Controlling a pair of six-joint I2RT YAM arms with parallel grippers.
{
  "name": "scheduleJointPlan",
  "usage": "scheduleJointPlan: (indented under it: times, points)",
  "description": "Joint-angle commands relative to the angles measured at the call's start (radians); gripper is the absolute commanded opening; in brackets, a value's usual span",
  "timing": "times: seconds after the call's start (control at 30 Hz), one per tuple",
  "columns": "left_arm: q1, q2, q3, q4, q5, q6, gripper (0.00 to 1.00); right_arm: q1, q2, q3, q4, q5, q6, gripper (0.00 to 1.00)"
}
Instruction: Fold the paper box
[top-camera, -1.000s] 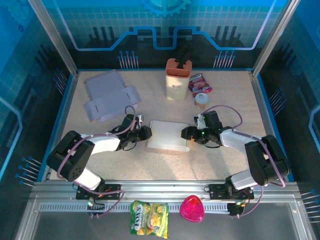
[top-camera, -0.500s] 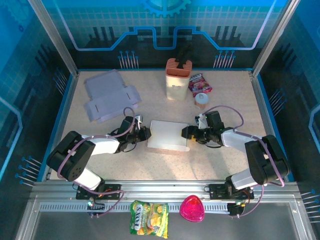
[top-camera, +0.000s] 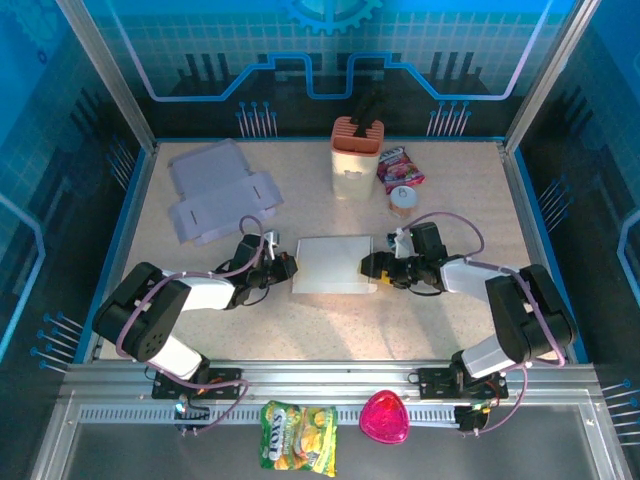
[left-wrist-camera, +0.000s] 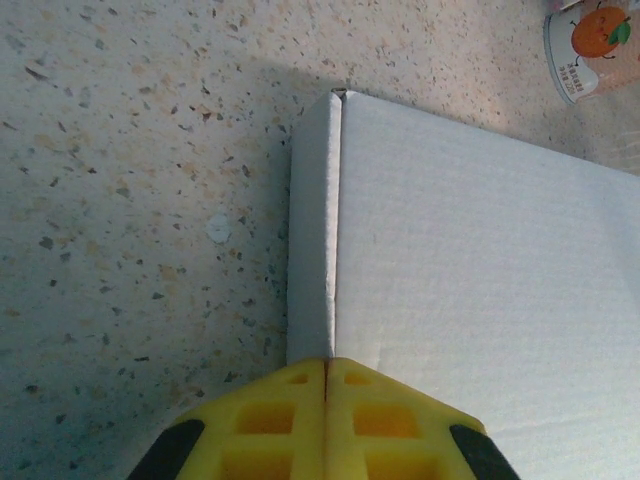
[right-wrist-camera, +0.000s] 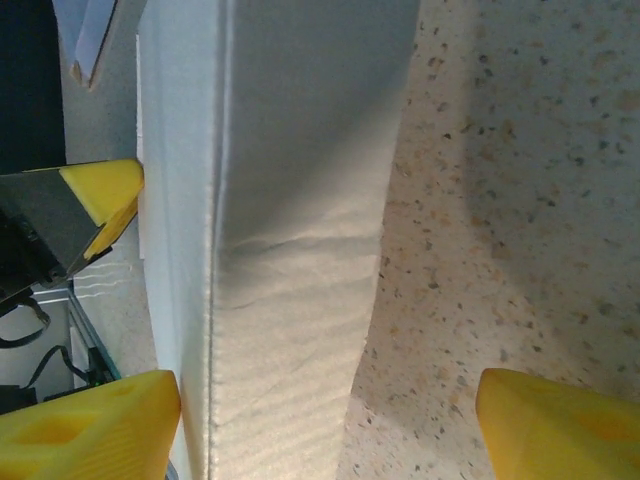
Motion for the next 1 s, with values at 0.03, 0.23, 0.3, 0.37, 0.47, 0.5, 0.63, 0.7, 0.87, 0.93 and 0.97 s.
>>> scheduleJointPlan:
  times: [0.03,0.23,0.3,0.37,0.47,0.5,0.63,0.7,0.87,0.93,0.97]
  points:
    - [0.018,0.046,-0.042,-0.117,-0.017,-0.01,0.03,0.003,0.044,0.004,0.113,-0.08,0.06,0.74]
    - [0.021,0.059,-0.035,-0.116,-0.014,-0.008,0.02,0.016,0.085,-0.001,0.277,-0.119,0.178,0.57]
    - [0.023,0.062,-0.031,-0.115,-0.011,-0.006,0.03,0.018,0.095,-0.005,0.324,-0.125,0.214,0.53]
    - [0.025,0.059,-0.026,-0.115,-0.006,-0.001,0.03,0.018,0.103,-0.012,0.373,-0.133,0.254,0.5]
    - [0.024,0.037,-0.015,-0.129,0.001,0.017,0.09,0.018,0.103,-0.018,0.421,-0.134,0.307,0.44]
    - [0.024,0.016,-0.01,-0.142,0.002,0.03,0.12,0.018,0.1,-0.019,0.422,-0.132,0.323,0.41]
    - [-0.005,-0.131,0.023,-0.253,-0.044,0.134,0.28,0.015,0.074,-0.014,0.397,-0.129,0.361,0.34]
    - [-0.054,-0.224,0.046,-0.327,-0.103,0.232,0.32,0.009,0.055,-0.013,0.365,-0.125,0.369,0.34]
    - [-0.322,-0.43,0.082,-0.422,-0.3,0.628,0.39,-0.024,-0.008,-0.011,0.281,-0.151,0.394,0.33]
    - [-0.423,-0.453,0.106,-0.473,-0.386,0.772,0.41,-0.043,-0.04,0.0,0.222,-0.17,0.391,0.33]
    - [-0.461,-0.454,0.103,-0.471,-0.422,0.843,0.42,-0.049,-0.052,0.006,0.197,-0.178,0.391,0.33]
